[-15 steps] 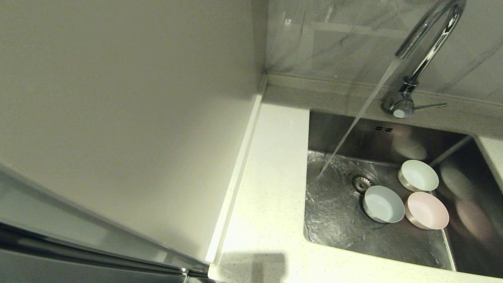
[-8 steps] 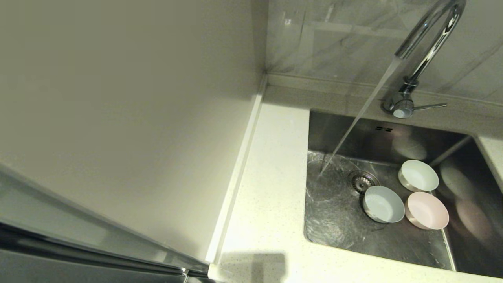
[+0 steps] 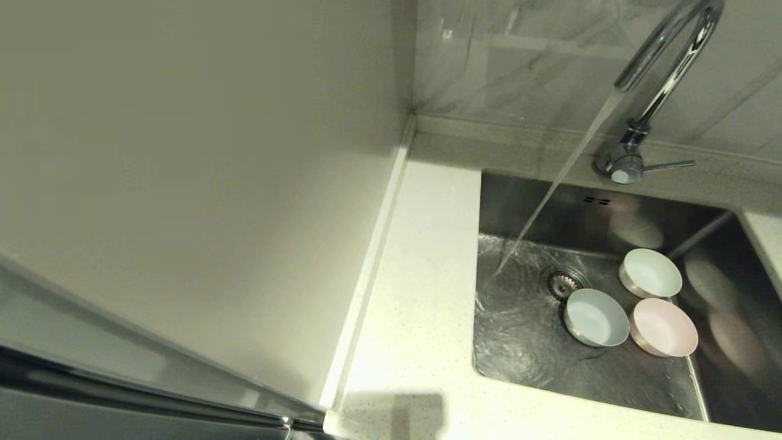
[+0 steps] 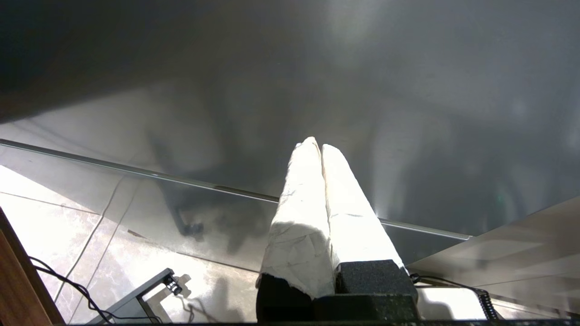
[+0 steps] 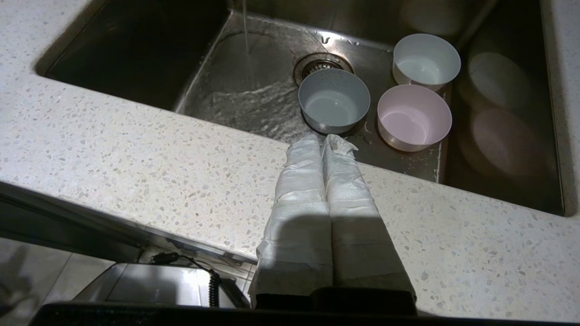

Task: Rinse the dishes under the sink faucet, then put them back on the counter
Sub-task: Wait for the water to rinse the bowl

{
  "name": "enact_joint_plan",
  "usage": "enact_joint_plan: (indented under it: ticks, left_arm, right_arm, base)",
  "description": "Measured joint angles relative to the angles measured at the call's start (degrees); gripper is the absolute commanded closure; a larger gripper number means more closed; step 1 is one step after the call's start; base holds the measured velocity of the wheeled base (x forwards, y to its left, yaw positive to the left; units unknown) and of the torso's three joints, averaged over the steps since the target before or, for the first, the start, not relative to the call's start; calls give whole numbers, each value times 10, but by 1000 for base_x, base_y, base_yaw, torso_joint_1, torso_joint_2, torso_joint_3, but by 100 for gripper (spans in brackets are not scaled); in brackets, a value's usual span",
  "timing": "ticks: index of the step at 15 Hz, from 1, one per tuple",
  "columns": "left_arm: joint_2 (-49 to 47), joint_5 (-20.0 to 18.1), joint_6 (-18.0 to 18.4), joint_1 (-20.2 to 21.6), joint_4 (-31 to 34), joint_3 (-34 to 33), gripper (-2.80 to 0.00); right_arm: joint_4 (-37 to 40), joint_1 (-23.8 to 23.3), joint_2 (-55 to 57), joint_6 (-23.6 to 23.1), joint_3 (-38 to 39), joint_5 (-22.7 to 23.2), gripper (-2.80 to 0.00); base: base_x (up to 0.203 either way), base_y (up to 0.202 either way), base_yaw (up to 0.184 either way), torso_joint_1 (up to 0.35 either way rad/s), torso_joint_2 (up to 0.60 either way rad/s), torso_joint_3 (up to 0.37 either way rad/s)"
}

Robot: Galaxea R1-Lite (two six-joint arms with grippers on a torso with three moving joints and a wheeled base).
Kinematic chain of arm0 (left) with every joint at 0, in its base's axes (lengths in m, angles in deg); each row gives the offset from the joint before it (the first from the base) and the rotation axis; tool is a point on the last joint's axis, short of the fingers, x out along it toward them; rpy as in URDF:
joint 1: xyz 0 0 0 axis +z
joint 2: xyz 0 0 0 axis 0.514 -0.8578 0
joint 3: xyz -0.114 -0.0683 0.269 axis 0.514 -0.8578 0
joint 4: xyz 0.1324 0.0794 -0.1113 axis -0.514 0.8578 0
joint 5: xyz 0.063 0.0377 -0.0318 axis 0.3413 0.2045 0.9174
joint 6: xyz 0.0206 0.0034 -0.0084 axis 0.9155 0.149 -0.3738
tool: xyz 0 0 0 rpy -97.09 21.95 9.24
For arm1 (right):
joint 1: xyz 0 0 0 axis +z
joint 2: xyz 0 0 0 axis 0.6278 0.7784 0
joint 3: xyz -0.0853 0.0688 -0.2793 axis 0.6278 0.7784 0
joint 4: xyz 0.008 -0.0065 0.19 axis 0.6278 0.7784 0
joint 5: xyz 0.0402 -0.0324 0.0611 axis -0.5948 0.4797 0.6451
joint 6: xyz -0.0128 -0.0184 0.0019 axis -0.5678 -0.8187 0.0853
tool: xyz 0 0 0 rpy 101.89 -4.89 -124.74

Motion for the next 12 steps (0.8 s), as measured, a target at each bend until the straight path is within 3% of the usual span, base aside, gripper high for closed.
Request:
enact_joint_plan:
  ticks: [12]
  left_arm:
    - [0,0,0,0,0,0,0]
  right_arm:
    - [0,0,1,0,0,0,0]
  base:
    - [0,0,0,0,0,0]
